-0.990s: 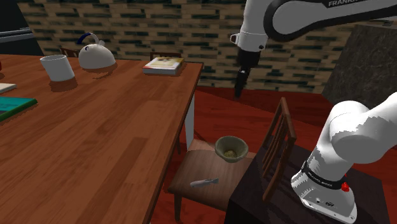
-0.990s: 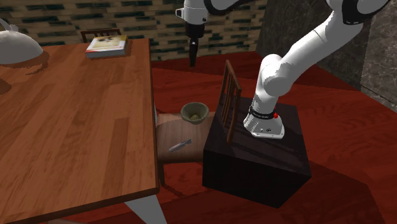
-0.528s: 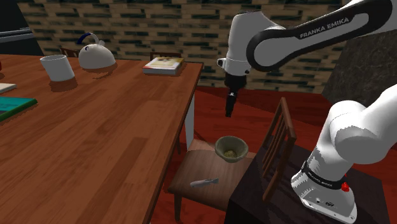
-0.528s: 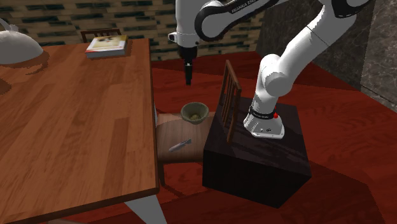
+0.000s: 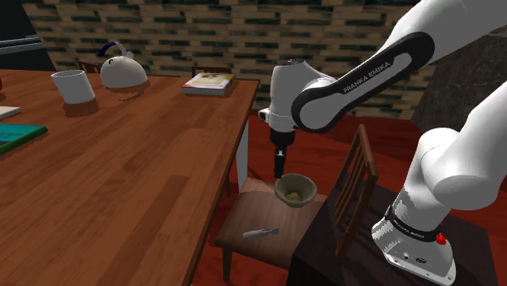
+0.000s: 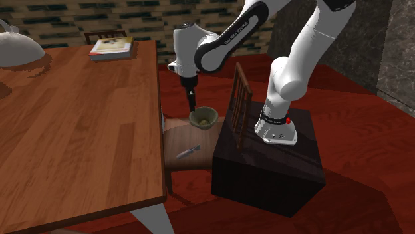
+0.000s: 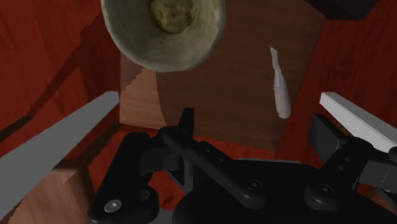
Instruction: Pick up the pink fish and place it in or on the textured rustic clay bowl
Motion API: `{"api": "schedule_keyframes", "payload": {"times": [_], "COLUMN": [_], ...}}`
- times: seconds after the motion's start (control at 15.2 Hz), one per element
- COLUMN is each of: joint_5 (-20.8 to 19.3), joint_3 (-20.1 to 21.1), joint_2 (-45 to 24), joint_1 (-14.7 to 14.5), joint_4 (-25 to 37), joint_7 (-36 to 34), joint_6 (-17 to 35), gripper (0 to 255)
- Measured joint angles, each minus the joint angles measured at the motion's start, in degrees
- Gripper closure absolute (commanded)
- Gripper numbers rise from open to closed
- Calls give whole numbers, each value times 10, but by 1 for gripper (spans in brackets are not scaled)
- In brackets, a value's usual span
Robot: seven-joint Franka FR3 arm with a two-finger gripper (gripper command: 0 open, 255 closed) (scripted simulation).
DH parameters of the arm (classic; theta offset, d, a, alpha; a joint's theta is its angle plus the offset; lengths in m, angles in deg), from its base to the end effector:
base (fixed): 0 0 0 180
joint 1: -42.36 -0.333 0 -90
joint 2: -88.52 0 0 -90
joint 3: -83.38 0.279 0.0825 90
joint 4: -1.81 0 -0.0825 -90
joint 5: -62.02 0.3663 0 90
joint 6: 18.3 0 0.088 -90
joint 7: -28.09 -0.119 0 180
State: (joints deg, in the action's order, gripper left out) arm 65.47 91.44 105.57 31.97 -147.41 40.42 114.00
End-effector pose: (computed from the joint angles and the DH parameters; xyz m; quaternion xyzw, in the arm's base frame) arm 0.3914 0.1292 0.3192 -0.9701 -0.2428 -0.0001 0.0017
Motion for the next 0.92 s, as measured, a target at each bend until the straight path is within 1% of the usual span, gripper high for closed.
{"api": "schedule_keyframes", "payload": {"times": [0.2,0.33,0.46,0.59,0.92], "joint_5": [-2,-3,-10,-21,-52], "joint_3": [11,19,27,29,38], "joint_2": [-67,-100,-146,-194,-300], "joint_1": [-9,-17,-22,-25,-46], "joint_4": [2,1,9,18,46], "joint_7": [6,8,8,13,2], "joint_6": [55,83,115,148,209], "gripper": [0,0,0,0,0]}}
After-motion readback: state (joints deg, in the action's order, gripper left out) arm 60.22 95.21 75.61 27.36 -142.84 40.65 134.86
